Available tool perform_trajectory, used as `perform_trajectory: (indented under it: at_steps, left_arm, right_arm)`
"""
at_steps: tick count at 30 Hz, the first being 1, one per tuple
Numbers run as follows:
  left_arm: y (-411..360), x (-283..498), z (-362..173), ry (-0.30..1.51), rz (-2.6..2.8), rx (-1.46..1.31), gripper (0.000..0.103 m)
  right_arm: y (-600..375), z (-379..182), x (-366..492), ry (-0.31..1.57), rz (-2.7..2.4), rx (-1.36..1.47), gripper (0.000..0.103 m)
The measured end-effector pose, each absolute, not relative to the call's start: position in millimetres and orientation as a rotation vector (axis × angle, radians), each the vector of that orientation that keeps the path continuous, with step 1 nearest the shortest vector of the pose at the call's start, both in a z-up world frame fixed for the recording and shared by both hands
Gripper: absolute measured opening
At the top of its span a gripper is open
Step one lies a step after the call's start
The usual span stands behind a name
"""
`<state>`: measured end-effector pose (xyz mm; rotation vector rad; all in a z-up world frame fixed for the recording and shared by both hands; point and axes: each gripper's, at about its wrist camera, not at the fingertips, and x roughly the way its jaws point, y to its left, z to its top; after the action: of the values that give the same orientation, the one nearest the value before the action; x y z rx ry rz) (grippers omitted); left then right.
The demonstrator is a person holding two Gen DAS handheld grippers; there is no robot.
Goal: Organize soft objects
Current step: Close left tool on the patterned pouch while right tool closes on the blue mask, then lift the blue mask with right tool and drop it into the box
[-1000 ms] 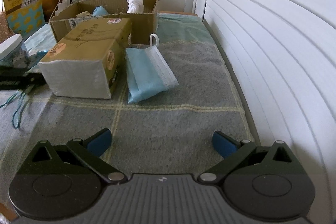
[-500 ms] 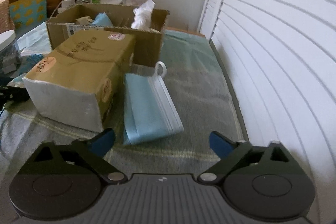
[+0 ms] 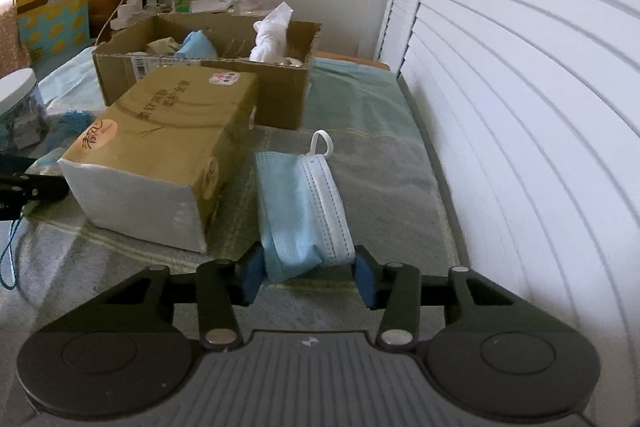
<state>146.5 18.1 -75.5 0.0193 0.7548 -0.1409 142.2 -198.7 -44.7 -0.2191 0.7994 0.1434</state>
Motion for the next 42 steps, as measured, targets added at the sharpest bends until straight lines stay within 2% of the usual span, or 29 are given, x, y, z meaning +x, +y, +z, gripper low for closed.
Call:
perform_trajectory:
  at_steps: [1, 4, 13, 18, 19, 22, 24, 26, 30, 42]
  left_arm:
    - [17.6, 147.2, -75.6, 0.755, -0.140, 0.020, 0.041]
    - [16.6, 149.3, -76.1, 0.754, -0.137, 0.024, 0.042]
    - [16.0, 153.1, -76.3, 0.756, -0.133, 0.026, 0.049]
    - [15.7, 153.0, -75.7, 0.762, -0.130, 0.016, 0.049]
    - [16.3, 153.1, -75.2, 0.765, -0.132, 0.012, 0.049]
    - [18.7, 153.2, -73.9, 0.776, -0.142, 0.008, 0.048]
    - [20.2, 153.7, -72.7, 0.781, -0.155, 0.014, 0.039]
    - [21.8, 154.9, -71.5, 0.789, -0.181, 0.020, 0.037]
    - [24.2, 153.1, -66.2, 0.792, -0.228, 0.052, 0.033]
    - [37.6, 135.8, -36.9, 0.764, -0.316, 0.082, 0.032]
  right_arm:
    - [-198.7, -43.0, 142.0, 0.786, 0.143, -0.215, 0.063]
    - [-197.3, -40.1, 145.9, 0.769, 0.167, -0.210, 0.068]
    - [-190.2, -52.6, 163.7, 0.792, 0.197, -0.226, 0.068]
    - [-189.4, -55.3, 168.6, 0.809, 0.191, -0.225, 0.067]
    - [-189.9, -55.0, 168.5, 0.812, 0.188, -0.226, 0.066]
    - [-190.5, -53.1, 168.2, 0.819, 0.171, -0.238, 0.055]
    - [-191.6, -51.3, 167.2, 0.818, 0.166, -0.238, 0.050]
    - [-192.8, -48.6, 165.4, 0.817, 0.162, -0.229, 0.048]
    - [-192.0, -41.3, 158.5, 0.807, 0.165, -0.233, 0.045]
    - [-196.3, -16.3, 139.2, 0.782, 0.153, -0.234, 0.042]
